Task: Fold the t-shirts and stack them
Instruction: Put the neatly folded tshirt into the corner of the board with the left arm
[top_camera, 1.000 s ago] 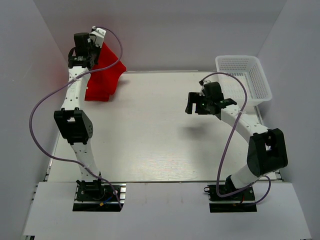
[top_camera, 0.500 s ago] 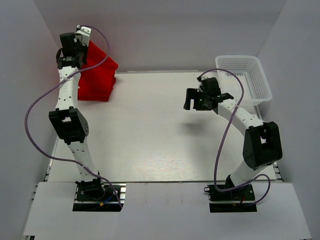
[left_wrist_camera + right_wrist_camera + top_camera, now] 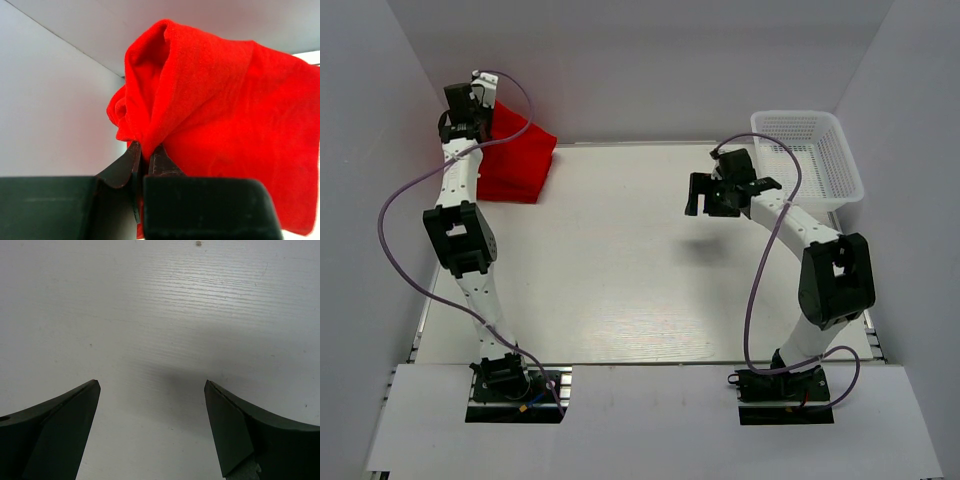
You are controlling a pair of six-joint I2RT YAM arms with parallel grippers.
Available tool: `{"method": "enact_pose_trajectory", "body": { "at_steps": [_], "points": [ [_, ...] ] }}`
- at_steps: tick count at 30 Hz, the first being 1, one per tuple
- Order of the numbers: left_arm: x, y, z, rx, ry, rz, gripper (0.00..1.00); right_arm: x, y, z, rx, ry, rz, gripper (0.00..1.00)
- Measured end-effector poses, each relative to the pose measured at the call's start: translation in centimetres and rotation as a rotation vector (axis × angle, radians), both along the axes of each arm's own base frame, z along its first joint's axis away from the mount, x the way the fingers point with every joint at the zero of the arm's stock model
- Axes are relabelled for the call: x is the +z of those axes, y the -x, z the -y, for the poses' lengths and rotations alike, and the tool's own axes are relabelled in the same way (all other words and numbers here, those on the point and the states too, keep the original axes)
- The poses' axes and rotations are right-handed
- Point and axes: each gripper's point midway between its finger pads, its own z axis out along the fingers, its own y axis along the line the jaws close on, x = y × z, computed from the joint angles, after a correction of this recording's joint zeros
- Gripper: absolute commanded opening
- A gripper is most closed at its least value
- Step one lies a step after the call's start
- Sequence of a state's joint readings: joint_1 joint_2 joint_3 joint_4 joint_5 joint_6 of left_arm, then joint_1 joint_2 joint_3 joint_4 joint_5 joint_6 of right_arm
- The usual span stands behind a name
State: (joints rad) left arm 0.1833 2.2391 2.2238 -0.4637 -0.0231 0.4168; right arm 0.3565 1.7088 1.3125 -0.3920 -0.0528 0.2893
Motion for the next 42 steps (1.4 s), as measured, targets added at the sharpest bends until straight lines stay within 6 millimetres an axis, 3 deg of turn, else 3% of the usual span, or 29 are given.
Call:
{"method": "enact_pose_trajectory", "body": {
  "at_steps": [6,13,22,24,25,26,27,35,42],
  "points": [
    [-2.2,-0.2,-1.2,0.031,-0.004,-0.028,0.0,-0.6,-0.3,-0.2,-0.004,0.002,-0.027,0.91],
    [-2.3,0.1,-3.0,0.11,-0.017,-0.025,0.0,-1.4,-0.8,-0.6,-0.008,0.005,-0.053,0.91],
    [-3.1,0.8,-3.8,0.15,0.004,-0.049,0.0,-1.9,-0.7,-0.7,-0.009,0.003,-0.071,0.91],
    [-3.1,0.7,-4.0,0.156,0.001,-0.044,0.26,-2.4,-0.6,-0.7,-0.009,0.005,-0.085,0.91],
    [-3.2,0.7,-4.1,0.163,-0.003,-0.041,0.45,-2.6,-0.6,-0.7,-0.009,0.008,-0.091,0.91],
    [-3.3,0.7,-4.3,0.172,-0.01,-0.04,0.65,-2.8,-0.5,-0.7,-0.008,0.01,-0.097,0.91],
    [-3.3,0.7,-4.6,0.183,-0.02,-0.038,0.99,-3.0,-0.4,-0.7,-0.009,0.013,-0.105,0.91],
    [-3.3,0.7,-6.1,0.288,-0.023,0.0,1.0,-2.3,-0.7,-0.8,-0.004,0.012,-0.1,0.91],
    [-4.5,0.7,-5.0,0.272,0.023,-0.01,1.0,-2.3,-0.2,-1.1,0.018,0.002,-0.104,0.91]
  ]
}}
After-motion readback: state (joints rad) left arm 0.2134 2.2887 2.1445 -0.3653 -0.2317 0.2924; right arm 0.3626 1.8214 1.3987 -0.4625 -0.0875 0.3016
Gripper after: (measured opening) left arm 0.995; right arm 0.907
